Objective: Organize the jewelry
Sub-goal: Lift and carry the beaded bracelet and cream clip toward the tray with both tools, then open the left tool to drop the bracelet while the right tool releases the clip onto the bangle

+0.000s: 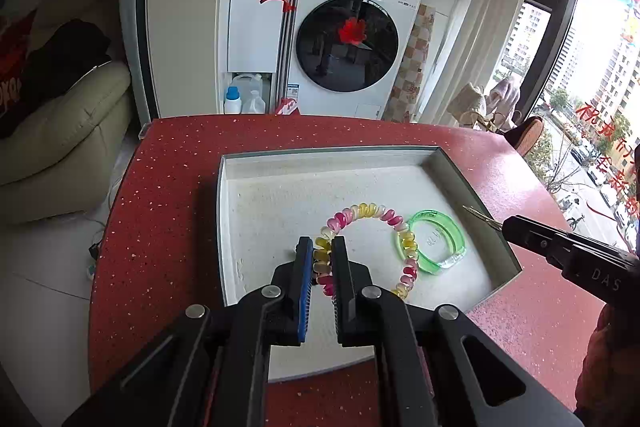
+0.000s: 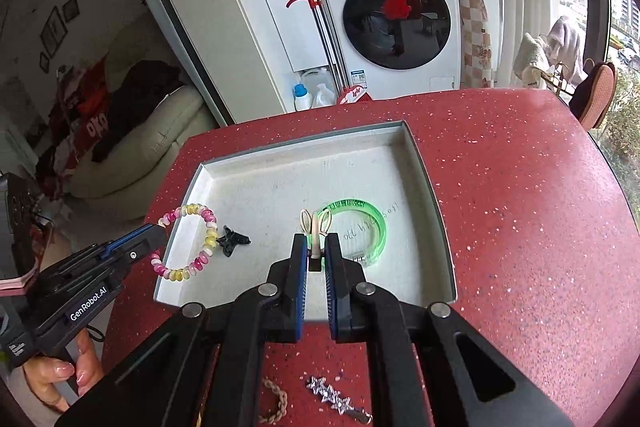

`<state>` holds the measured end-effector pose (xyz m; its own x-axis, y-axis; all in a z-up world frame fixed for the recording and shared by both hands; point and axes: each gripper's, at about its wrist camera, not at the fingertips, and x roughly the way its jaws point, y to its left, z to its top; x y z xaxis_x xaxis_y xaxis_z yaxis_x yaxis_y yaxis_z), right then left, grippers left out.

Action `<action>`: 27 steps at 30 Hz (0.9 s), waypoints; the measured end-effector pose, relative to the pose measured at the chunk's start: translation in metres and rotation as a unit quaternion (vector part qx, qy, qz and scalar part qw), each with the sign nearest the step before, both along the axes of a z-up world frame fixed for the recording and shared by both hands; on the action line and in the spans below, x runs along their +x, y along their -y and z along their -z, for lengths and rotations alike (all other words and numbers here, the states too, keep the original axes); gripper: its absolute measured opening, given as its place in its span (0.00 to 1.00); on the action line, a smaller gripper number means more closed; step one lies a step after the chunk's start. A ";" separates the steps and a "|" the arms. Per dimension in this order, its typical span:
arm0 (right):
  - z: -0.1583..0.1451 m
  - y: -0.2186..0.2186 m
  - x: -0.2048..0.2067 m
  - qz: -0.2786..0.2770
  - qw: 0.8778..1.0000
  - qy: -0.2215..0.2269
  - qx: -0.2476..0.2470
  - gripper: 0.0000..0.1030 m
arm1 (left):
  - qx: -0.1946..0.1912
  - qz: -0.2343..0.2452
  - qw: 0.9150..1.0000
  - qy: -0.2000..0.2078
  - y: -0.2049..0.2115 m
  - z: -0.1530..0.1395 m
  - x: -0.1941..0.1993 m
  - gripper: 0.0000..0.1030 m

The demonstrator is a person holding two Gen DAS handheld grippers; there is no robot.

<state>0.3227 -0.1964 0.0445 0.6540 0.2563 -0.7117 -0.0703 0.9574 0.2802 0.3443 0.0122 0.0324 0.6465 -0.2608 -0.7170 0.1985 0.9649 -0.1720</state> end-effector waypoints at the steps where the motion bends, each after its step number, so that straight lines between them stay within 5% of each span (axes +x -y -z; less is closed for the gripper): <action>1: 0.003 0.000 0.009 0.000 1.000 -0.003 0.000 0.09 | 0.003 -0.004 1.000 -0.003 0.001 0.003 0.008 0.26; 13: 0.060 0.001 0.052 0.009 0.998 -0.056 -0.007 0.09 | 0.065 -0.016 0.997 -0.029 0.018 0.049 0.058 0.27; 24: 0.070 -0.003 0.055 0.000 0.997 -0.079 -0.016 0.10 | 0.119 -0.015 0.992 -0.035 0.028 0.066 0.058 0.27; 26: 0.069 -0.002 0.053 -0.001 0.997 -0.080 -0.011 0.20 | 0.117 -0.017 0.992 -0.033 0.028 0.064 0.056 0.27; 27: 0.067 -0.002 0.053 0.000 0.997 -0.078 -0.008 0.35 | 0.115 -0.019 0.993 -0.032 0.027 0.062 0.055 0.27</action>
<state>0.3753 -0.1946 -0.0223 0.5355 0.2445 -0.8084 -0.0278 0.9617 0.2725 0.3994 -0.0145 -0.0299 0.6045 -0.0628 -0.7942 0.1578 0.9866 0.0421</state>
